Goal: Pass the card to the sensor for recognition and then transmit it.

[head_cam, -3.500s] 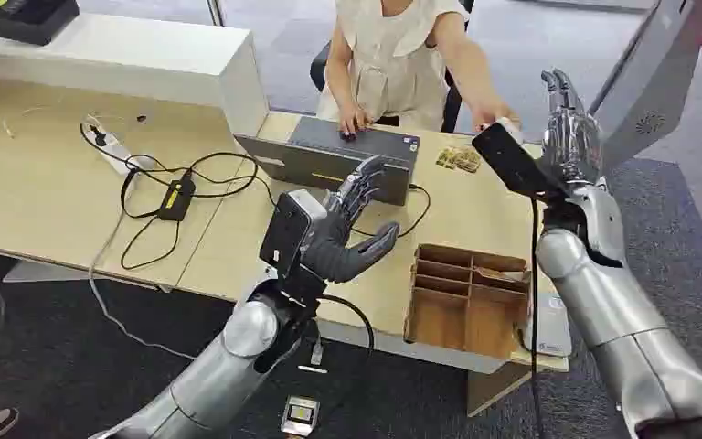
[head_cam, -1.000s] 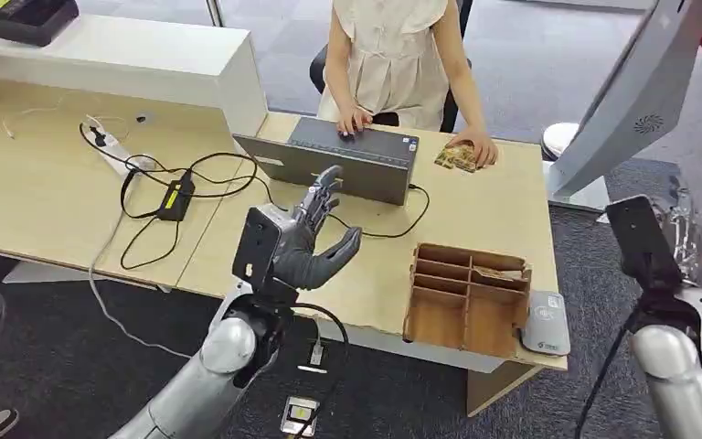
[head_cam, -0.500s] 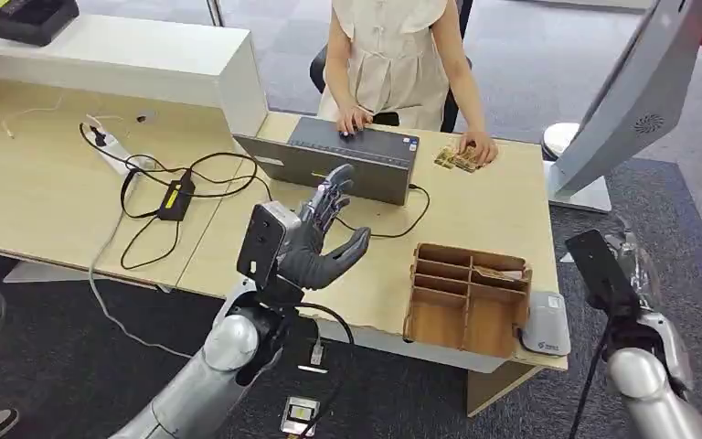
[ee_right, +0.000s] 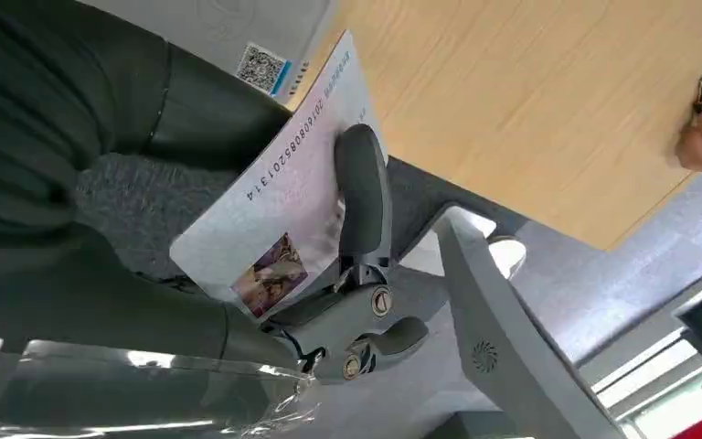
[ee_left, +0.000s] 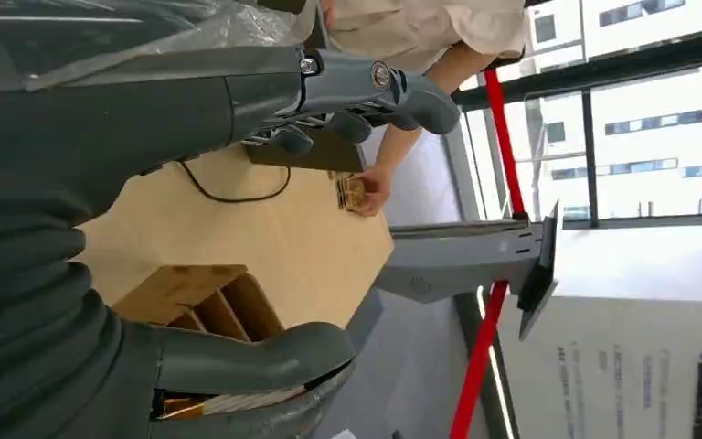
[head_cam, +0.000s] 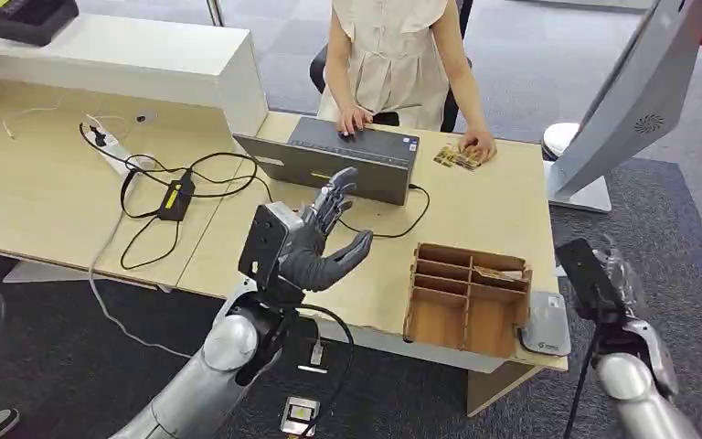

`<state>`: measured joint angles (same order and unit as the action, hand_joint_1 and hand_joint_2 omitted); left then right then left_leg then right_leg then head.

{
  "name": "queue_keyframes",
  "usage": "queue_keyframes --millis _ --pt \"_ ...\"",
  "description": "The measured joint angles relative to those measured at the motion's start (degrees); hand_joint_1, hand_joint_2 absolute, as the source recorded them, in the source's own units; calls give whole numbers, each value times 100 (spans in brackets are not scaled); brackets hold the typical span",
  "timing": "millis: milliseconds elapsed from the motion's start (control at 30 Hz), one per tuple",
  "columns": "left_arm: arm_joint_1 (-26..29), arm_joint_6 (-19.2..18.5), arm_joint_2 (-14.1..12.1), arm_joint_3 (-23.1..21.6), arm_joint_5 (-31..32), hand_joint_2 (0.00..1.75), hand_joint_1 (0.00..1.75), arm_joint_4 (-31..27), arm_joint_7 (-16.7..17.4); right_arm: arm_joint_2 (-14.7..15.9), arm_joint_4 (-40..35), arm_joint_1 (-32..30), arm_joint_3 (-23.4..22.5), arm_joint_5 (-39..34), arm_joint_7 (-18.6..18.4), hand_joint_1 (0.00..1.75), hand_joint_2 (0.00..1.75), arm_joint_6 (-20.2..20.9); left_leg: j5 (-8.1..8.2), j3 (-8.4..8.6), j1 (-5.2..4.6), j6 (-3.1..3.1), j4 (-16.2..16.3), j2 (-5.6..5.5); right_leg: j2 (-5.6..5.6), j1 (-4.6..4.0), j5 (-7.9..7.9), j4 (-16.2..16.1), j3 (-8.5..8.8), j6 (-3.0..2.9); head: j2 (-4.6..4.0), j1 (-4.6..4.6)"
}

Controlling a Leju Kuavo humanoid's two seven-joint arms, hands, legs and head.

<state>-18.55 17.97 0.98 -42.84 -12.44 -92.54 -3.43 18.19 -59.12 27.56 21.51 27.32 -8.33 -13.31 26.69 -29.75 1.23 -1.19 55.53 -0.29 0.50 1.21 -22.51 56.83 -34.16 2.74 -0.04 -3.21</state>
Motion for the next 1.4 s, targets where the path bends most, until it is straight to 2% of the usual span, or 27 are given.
queue_keyframes --millis 800,1400 --pt "194 53 -13 131 118 175 0 -140 103 37 164 -427 157 -22 -20 175 175 37 0 -1 0 0 0 0 0 0 0 0 0 0 0 0" --pt "258 18 -26 135 140 175 0 -140 166 39 55 -591 197 476 -306 175 175 348 0 -1 0 0 0 0 0 0 0 0 0 0 0 -2"
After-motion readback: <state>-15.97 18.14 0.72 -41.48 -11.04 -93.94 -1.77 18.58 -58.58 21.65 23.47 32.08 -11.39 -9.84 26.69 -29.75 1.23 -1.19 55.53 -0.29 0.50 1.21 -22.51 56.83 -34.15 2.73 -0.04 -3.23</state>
